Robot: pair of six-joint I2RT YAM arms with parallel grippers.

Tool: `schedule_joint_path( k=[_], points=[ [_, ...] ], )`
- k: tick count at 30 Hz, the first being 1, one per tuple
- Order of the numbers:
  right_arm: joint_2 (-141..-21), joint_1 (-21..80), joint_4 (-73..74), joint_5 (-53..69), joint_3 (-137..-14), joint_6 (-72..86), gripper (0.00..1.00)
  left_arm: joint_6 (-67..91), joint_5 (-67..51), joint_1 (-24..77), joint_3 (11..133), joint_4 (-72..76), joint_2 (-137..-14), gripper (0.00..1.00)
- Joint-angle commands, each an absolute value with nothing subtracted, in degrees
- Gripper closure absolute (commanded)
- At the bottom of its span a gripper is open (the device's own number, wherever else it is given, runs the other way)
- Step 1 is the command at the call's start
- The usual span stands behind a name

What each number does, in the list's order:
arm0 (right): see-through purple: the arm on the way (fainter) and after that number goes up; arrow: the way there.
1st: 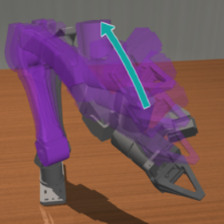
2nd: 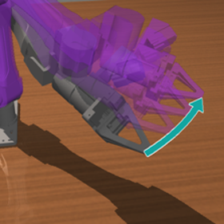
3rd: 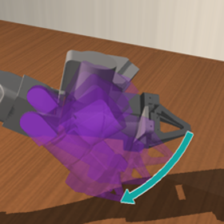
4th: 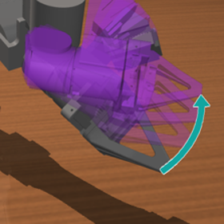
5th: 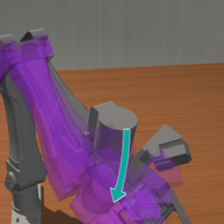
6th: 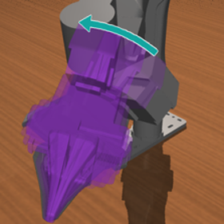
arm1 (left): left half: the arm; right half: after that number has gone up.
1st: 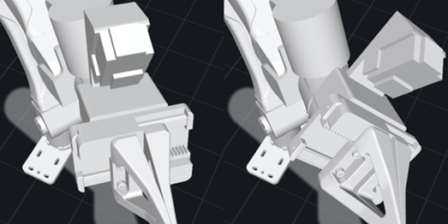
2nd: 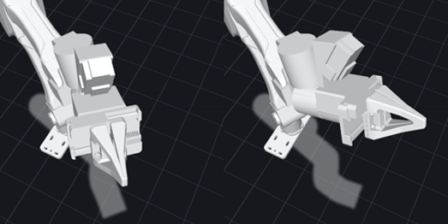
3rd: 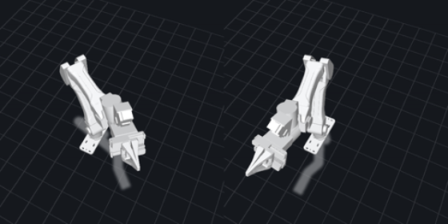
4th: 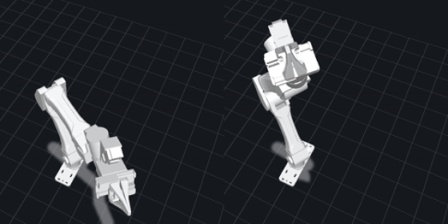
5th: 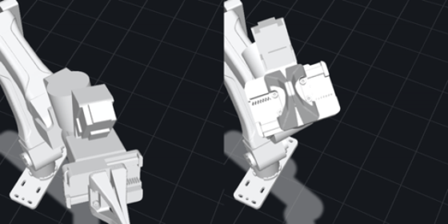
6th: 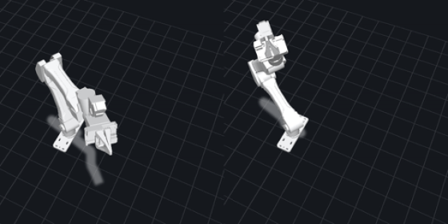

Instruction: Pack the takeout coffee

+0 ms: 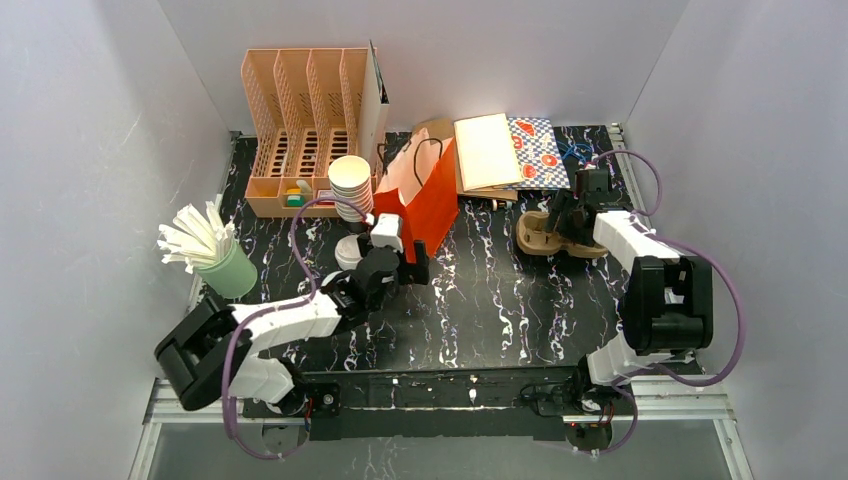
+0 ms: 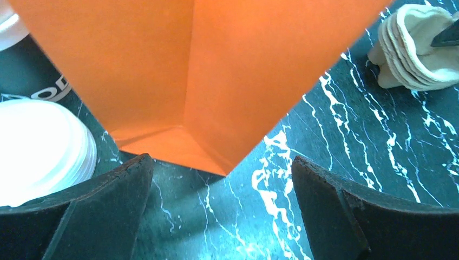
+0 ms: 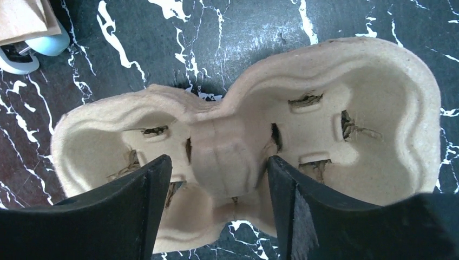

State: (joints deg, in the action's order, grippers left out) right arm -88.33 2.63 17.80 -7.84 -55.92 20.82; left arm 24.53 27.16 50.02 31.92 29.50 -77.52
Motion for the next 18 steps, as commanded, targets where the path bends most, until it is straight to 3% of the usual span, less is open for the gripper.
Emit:
schedule_joint_path(
  k=[1,5,9,18],
  points=[
    [-89.70,2.37,17.36,-5.87,-59.37,20.73,0.31,27.04,25.34,49.92,30.71,20.79,-70.62,0.03],
    [-87.34,2.46,17.46,-1.29,-57.63,20.88,0.45,34.09,16.00,50.45,33.26,11.04,-63.45,0.16],
    [-82.40,2.74,18.11,4.07,-53.23,20.23,0.51,41.21,9.37,53.17,31.66,11.80,-59.94,0.20],
    [-73.06,11.59,24.98,11.65,-46.41,20.60,0.51,48.34,9.43,60.73,30.34,22.41,-65.74,0.21]
  ],
)
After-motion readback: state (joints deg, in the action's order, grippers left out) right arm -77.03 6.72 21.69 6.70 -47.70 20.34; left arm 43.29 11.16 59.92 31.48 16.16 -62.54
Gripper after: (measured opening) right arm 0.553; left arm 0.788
